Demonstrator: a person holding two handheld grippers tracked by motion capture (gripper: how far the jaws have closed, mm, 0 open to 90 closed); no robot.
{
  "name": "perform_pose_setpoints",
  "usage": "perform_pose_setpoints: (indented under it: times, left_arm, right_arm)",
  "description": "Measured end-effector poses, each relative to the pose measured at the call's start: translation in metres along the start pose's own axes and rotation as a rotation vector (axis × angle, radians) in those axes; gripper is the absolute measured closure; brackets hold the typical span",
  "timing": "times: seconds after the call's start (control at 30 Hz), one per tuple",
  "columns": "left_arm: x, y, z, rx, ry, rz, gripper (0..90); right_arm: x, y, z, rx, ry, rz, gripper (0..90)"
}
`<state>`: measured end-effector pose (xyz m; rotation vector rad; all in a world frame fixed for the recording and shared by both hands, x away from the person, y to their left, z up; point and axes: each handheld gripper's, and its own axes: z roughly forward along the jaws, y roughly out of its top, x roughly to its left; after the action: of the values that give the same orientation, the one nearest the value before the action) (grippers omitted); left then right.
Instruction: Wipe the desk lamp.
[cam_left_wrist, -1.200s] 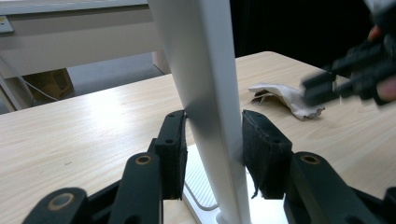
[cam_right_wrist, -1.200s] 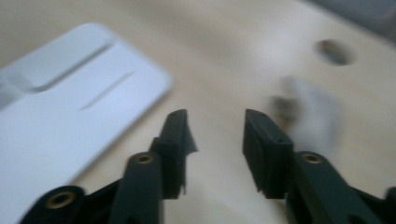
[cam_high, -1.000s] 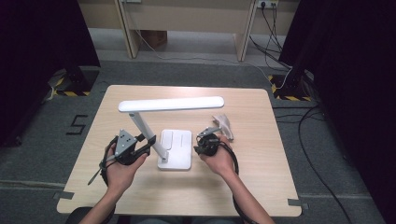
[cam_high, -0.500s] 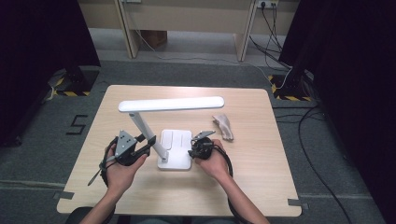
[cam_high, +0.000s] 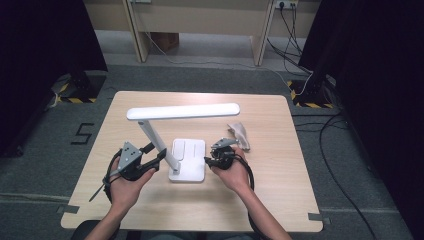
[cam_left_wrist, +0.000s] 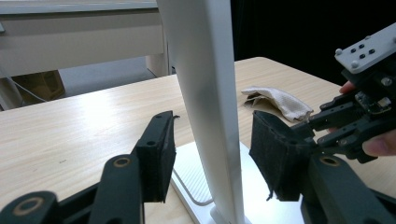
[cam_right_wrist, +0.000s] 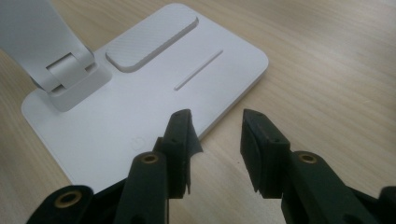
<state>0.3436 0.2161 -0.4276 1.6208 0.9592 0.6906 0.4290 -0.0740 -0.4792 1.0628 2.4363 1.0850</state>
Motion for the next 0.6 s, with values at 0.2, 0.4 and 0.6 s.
perform_pose_setpoints:
  times: [0.2,0.4,0.6]
  left_arm:
    - [0.000,-0.003,-0.007,-0.001,-0.017,-0.009,45.5]
    - [-0.002,-0.012,-0.014,0.001,-0.026,-0.004,44.1]
    - [0.005,-0.023,-0.018,0.027,-0.019,0.011,42.3]
  right_arm:
    - [-0.006,-0.002,-0.006,-0.019,-0.017,0.002,61.4]
    - [-0.010,-0.005,-0.011,-0.014,-0.039,0.009,59.2]
    - [-0.014,-0.009,-0.021,-0.025,-0.056,0.010,58.2]
